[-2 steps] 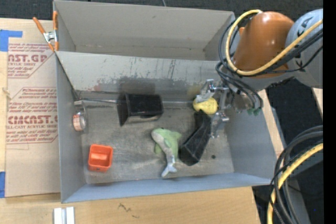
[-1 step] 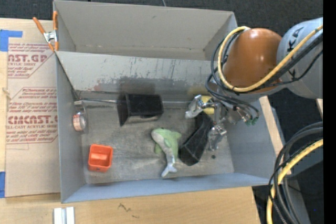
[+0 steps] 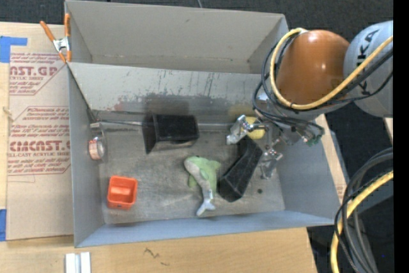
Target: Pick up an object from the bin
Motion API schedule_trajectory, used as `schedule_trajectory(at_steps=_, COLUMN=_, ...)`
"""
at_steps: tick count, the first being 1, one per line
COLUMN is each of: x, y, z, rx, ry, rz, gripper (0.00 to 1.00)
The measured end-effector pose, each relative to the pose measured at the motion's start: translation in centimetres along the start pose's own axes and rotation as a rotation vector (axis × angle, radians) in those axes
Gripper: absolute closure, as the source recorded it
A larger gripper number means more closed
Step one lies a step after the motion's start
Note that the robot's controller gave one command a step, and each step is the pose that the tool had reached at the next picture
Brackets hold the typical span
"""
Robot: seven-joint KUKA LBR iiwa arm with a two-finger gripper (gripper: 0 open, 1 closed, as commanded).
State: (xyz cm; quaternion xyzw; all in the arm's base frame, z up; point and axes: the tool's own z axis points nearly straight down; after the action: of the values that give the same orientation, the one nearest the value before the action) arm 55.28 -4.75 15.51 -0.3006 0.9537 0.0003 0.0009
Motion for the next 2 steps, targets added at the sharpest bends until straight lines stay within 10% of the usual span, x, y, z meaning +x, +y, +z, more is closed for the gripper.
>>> schedule_trajectory(at_steps=1, x=1.0, y=-0.5, z=6.0, rx=0.004, ry=-0.003, rz=-0.266, gripper=0.00)
schedule_trajectory(at_steps=2, x=-0.3, y=-0.5, z=7.9, rx=0.009, ry=-0.022, rz=-0.531, gripper=1.00)
